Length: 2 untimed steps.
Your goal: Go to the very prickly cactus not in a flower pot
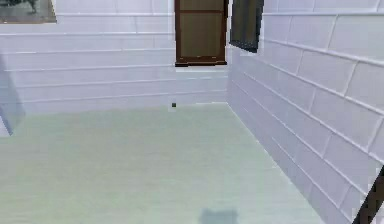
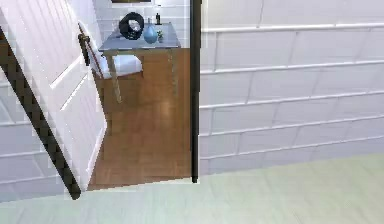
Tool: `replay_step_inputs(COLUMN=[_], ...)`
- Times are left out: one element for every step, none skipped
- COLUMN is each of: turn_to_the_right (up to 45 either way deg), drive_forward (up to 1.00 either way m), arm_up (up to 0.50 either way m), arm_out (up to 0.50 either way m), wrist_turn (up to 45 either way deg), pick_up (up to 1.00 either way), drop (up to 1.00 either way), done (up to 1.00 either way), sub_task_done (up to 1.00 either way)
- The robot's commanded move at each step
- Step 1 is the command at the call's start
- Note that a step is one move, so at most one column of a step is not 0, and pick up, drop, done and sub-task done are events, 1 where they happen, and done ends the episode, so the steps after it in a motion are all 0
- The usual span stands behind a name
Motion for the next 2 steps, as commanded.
replay_step_inputs(turn_to_the_right=[45.0,36.0], drive_forward=[0.0,0.0], arm_up=[0.0,0.0], arm_out=[0.0,0.0], wrist_turn=[0.0,0.0], pick_up=[0.0,0.0], drop=[0.0,0.0], done=[0.0,0.0], sub_task_done=[0.0,0.0])
